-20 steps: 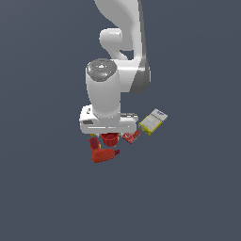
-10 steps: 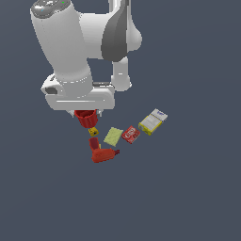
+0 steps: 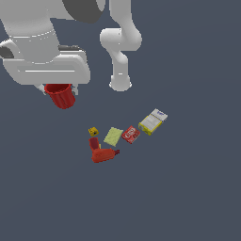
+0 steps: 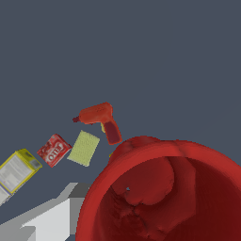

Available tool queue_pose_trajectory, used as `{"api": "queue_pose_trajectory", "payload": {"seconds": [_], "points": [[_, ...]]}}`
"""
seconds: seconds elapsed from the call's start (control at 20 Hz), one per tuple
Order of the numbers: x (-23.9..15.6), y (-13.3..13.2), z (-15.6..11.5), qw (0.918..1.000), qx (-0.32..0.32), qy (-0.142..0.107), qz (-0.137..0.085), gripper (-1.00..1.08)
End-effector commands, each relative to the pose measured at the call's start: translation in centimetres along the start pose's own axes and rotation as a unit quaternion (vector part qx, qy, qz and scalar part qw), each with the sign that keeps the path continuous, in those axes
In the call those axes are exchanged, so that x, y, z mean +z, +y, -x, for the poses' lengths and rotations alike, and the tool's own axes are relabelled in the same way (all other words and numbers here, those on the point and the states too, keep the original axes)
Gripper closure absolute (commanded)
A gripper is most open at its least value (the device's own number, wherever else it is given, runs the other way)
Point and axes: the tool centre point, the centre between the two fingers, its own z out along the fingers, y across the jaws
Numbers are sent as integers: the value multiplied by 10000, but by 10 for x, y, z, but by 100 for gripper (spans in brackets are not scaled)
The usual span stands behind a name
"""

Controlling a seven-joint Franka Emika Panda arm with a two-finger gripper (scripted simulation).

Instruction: Pick up a designated object from a clutter of objects.

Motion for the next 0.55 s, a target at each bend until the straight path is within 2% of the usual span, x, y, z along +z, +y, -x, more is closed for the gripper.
{"api": "queue_pose_trajectory", "payload": {"seconds": [0.0, 0.5], "points": [[-15, 11, 3, 10000, -7, 1, 3, 108], [-36, 28, 5, 10000, -8, -1, 10, 108]]}}
